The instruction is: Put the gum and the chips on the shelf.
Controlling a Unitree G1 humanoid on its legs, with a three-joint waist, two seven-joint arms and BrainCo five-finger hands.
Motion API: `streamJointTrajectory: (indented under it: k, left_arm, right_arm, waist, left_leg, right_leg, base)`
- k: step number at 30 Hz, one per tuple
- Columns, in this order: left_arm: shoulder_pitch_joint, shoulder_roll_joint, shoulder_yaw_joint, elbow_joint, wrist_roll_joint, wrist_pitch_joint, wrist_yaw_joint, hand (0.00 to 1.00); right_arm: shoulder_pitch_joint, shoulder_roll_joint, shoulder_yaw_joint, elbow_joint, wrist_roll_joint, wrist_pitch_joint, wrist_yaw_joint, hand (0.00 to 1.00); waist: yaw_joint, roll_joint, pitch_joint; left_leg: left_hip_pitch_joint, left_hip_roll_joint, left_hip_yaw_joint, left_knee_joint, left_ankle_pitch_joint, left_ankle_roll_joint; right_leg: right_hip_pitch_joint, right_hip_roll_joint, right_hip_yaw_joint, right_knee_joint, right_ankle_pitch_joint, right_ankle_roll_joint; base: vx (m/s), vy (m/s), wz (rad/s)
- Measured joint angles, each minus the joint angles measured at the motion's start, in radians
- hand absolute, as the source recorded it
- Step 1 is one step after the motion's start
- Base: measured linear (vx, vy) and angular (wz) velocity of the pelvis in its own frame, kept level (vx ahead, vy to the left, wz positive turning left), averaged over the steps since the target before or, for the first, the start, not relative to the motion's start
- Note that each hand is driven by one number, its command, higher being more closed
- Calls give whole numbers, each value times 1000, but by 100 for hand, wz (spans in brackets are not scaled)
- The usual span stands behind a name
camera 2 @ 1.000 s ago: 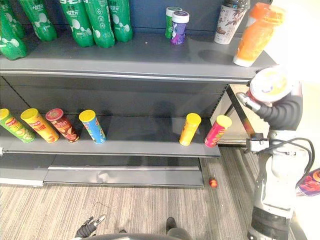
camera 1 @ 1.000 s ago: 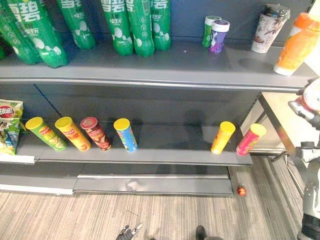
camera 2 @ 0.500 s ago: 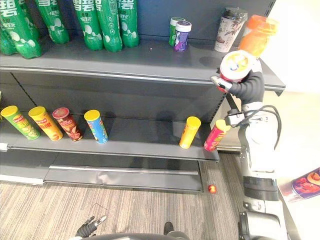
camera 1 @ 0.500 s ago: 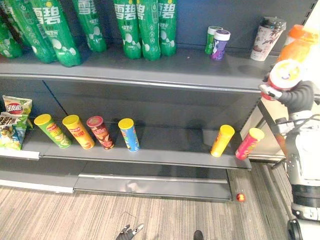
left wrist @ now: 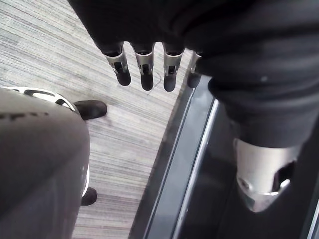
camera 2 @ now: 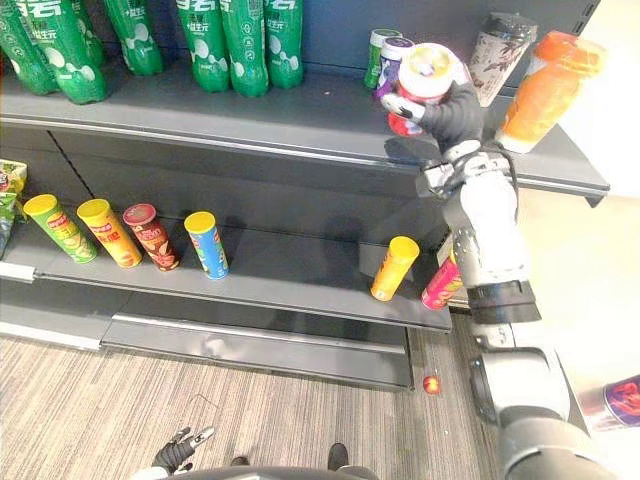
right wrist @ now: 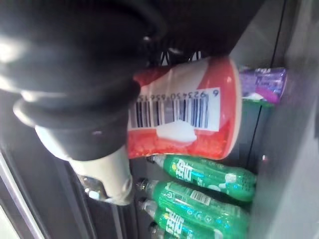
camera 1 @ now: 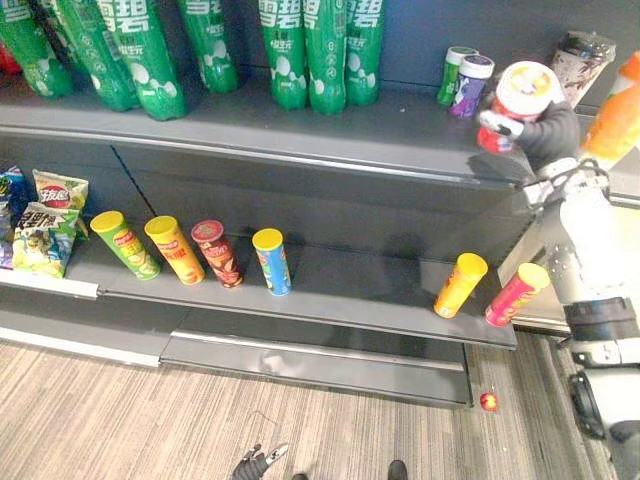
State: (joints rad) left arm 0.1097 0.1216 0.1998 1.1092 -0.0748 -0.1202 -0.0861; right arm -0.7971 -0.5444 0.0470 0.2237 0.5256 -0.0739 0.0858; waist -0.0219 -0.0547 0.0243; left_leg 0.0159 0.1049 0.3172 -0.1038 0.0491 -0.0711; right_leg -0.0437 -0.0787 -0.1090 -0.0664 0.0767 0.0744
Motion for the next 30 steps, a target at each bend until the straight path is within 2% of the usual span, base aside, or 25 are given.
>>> streamJointTrajectory:
  k: [5, 10, 15, 30]
  left_arm:
    - [-5, 5, -7, 0, 0, 3, 1, 0]
    - [-24, 5, -16, -2, -34, 19, 0, 0]
    - [-38, 4, -28, -4, -39, 21, 0, 0]
    - [-48, -8, -40, -15, -38, 22, 3, 0]
  right_arm:
    - [-112, -8, 52, 81, 29, 11, -3, 100]
    - [-241, -40, 100, 187, 45, 36, -11, 100]
    - [-267, -37, 100, 248, 45, 53, -13, 100]
    - [-284, 26, 76, 331, 45, 76, -15, 100]
  waist:
    - [3, -2, 8]
    - [9, 0, 44]
    - [26, -5, 55]
    - [27, 3, 80]
  left_leg:
    - [-1, 11, 0, 0, 5, -5]
    - [-9, 21, 0, 0, 13, -15]
    - [-13, 26, 0, 0, 18, -15]
    - [-13, 41, 3, 0, 24, -23]
  right_leg:
    - [-3, 12, 3, 0, 4, -6]
    - [-6, 22, -2, -7, 5, -9]
    - [-7, 26, -4, -14, 5, -9]
    - [-6, 43, -3, -19, 15, -17]
  base:
    - [-20, -19, -3]
    - [-43, -28, 1]
    - [6, -2, 0]
    - [20, -3, -1]
